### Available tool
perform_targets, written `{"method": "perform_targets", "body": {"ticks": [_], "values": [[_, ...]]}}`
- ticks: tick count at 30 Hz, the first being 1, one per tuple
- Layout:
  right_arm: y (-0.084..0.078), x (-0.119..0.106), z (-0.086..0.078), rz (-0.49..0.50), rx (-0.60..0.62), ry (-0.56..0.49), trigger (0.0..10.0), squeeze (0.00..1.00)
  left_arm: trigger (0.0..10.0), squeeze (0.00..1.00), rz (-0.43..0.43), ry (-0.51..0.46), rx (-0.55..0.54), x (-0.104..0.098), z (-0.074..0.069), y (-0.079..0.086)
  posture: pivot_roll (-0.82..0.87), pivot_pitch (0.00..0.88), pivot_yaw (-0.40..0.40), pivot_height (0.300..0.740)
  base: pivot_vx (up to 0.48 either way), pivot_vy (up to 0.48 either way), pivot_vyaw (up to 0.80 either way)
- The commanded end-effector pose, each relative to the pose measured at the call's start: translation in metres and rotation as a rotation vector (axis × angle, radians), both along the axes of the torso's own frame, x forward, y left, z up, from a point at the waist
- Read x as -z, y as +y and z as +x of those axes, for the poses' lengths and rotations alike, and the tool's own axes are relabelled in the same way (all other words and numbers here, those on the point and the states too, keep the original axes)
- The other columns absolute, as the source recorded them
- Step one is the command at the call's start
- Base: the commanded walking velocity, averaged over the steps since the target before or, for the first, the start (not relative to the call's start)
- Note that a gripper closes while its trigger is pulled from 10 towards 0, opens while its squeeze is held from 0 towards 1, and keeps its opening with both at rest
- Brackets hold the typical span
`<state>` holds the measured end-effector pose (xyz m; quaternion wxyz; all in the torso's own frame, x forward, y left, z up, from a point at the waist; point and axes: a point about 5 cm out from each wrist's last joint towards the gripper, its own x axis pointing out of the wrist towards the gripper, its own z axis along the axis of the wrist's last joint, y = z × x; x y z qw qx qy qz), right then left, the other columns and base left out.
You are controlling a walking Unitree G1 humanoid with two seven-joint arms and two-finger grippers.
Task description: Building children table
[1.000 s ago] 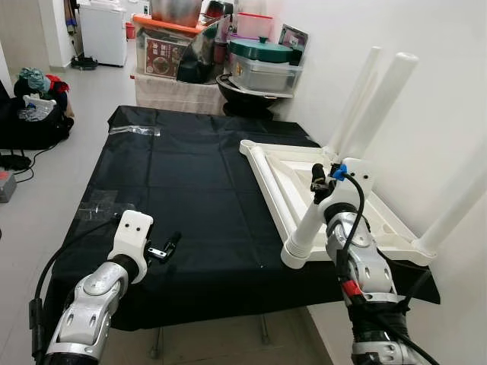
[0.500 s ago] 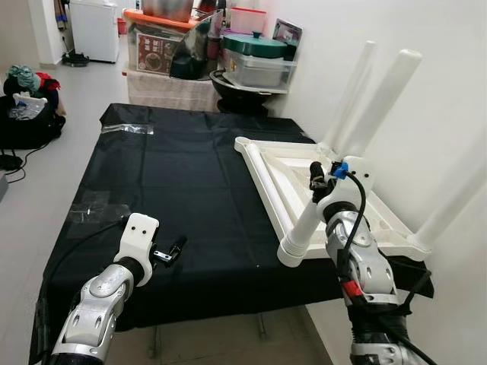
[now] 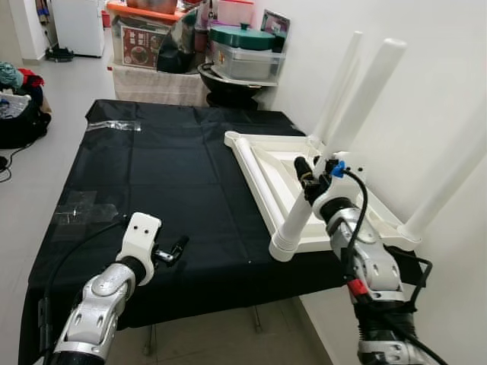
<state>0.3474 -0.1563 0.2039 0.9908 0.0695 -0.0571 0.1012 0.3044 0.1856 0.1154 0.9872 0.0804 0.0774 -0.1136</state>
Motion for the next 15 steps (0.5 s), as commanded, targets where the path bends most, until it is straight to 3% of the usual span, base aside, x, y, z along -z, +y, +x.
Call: {"method": "perform_targets", "body": {"ticks": [1, 4, 5, 6, 7, 15], "values": [[0.006, 0.048, -0.005, 0.001, -0.083, 0.238, 10.0, 0.00, 10.0, 0.00, 0.006, 0.010, 0.016, 0.003, 0.000, -0.005, 0.08, 0.000, -0.134, 0.740, 0.000, 0.000, 0.00], [0.013, 0.047, -0.008, 0.010, -0.175, 0.228, 10.0, 0.00, 10.0, 0.00, 0.006, 0.010, 0.017, 0.003, 0.000, -0.005, 0.08, 0.000, -0.132, 0.740, 0.000, 0.000, 0.00], [0.029, 0.027, -0.020, 0.027, -0.493, 0.105, 10.0, 0.00, 10.0, 0.00, 0.007, 0.012, 0.019, 0.003, 0.000, -0.005, 0.09, 0.000, -0.138, 0.740, 0.000, 0.000, 0.00], [0.029, 0.027, -0.020, 0.027, -0.493, 0.105, 10.0, 0.00, 10.0, 0.00, 0.007, 0.012, 0.019, 0.003, 0.000, -0.005, 0.09, 0.000, -0.138, 0.740, 0.000, 0.000, 0.00], [0.039, 0.011, -0.032, 0.014, -0.697, 0.027, 10.0, 0.00, 10.0, 0.00, 0.008, 0.013, 0.019, 0.003, 0.000, -0.004, 0.09, 0.000, -0.142, 0.740, 0.000, 0.000, 0.00], [0.051, 0.004, -0.032, -0.042, -0.820, 0.001, 10.0, 0.00, 10.0, 0.00, 0.011, 0.012, 0.013, 0.003, -0.001, -0.003, 0.11, 0.000, -0.151, 0.740, 0.000, 0.000, 0.00]]}}
